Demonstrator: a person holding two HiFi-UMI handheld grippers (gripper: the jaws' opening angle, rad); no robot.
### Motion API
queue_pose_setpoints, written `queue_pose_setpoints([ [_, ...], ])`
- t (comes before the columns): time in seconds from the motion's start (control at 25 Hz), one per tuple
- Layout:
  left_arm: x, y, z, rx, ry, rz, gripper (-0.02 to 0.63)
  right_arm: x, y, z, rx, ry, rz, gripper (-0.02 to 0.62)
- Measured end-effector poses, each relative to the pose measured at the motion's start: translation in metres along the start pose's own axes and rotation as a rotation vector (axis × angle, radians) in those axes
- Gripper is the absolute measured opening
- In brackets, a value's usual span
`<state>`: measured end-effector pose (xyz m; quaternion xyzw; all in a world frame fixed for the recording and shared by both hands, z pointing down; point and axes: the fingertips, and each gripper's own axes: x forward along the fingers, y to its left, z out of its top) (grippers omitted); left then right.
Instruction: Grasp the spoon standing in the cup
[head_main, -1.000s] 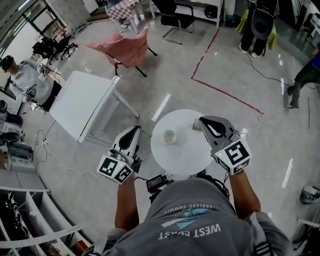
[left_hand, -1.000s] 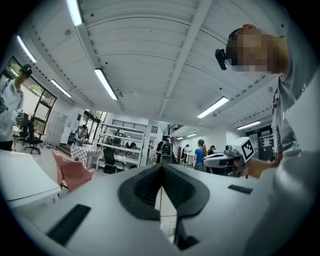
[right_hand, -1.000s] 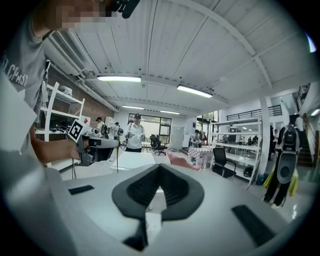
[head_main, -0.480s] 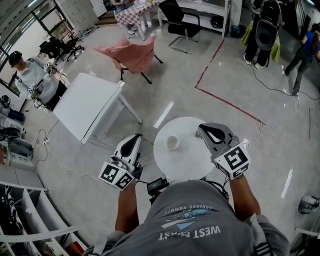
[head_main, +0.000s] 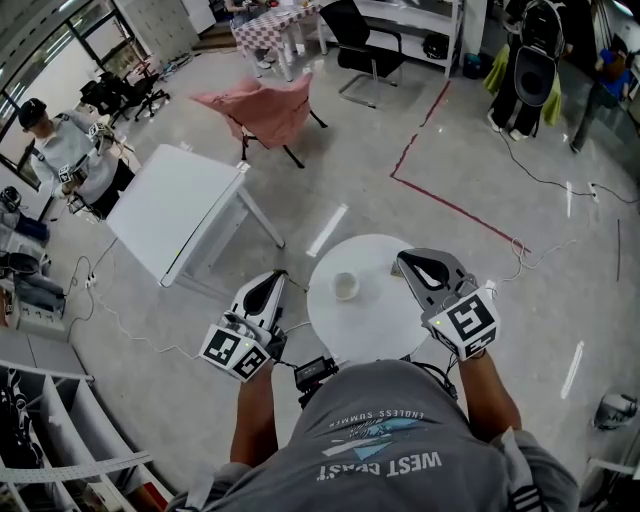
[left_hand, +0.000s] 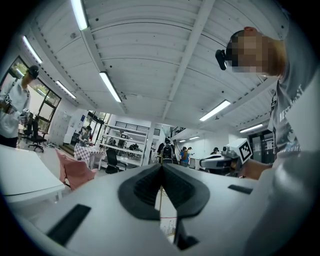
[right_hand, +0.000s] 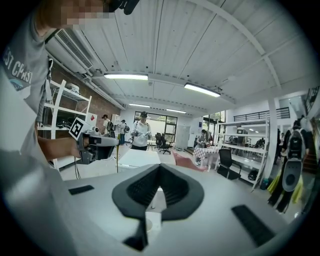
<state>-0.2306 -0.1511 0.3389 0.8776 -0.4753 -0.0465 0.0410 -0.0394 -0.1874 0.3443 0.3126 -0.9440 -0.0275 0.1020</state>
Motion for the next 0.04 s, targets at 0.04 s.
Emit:
queue_pose_setpoints([
  [0.04, 0.0004, -0.0002, -0.0009, 0.001, 0.001, 0.0, 0.005, -0.0005, -0.0003, -0.0011, 0.0, 0.002, -0.001, 0.002],
])
